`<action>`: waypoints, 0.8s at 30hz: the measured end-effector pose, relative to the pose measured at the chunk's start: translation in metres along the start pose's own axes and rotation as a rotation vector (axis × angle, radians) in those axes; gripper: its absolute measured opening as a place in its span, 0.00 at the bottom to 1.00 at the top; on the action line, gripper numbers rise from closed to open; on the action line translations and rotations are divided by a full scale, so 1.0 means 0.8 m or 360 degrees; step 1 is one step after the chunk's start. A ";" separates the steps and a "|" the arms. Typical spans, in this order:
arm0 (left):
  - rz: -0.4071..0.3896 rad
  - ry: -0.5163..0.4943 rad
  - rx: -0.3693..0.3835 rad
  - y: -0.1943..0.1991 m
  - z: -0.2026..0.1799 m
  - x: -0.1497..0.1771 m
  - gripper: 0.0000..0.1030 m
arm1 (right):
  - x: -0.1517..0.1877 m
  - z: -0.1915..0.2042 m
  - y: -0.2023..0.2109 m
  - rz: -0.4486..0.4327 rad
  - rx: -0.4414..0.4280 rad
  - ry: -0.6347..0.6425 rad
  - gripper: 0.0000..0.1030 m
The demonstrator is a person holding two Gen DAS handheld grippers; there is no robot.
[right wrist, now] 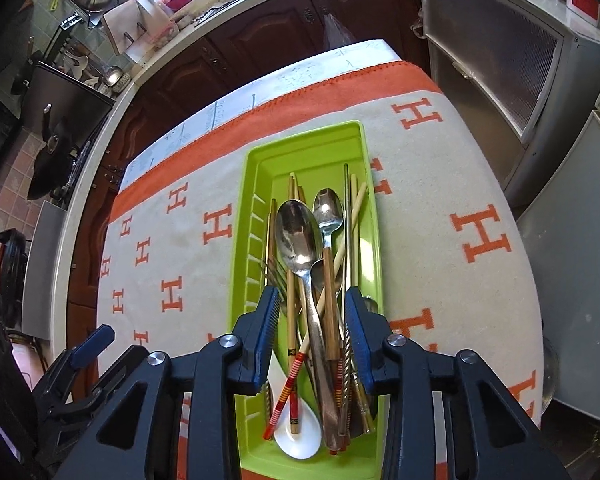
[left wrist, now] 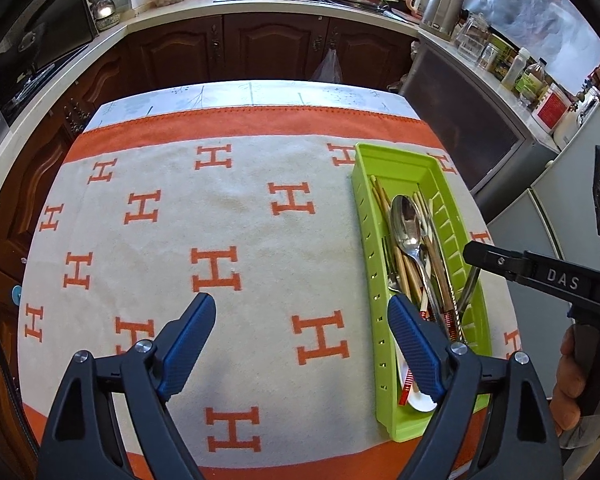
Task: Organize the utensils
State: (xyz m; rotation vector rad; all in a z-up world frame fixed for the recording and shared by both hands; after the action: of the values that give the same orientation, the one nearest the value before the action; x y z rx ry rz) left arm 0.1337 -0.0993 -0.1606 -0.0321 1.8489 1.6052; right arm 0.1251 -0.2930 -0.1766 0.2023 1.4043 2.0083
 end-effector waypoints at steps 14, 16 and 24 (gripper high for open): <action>0.0038 0.0087 -0.0030 0.007 0.020 0.021 0.84 | 0.044 0.033 0.030 -0.0108 0.0027 0.0226 0.34; 0.0054 0.0093 -0.0034 0.006 0.022 0.025 0.84 | 0.050 0.037 0.034 -0.0125 0.0027 0.0243 0.36; 0.0070 0.0082 -0.0030 0.013 0.025 0.040 0.99 | 0.065 0.038 0.040 -0.0178 0.0054 0.0257 0.45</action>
State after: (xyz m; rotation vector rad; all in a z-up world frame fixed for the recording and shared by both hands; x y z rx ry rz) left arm 0.1140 -0.0665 -0.1679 -0.0421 1.8857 1.6661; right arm 0.0860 -0.2445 -0.1487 -0.0245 1.5158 1.9449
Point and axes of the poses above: each gripper's, at about its wrist camera, not at the fingertips, and y roughly against the way its jaws point, z to its left, x to its underside, the point moved 9 cm from there along -y, roughly the way its jaws point, and after that the axes turned 13 degrees about -y, right-handed, at the moved point
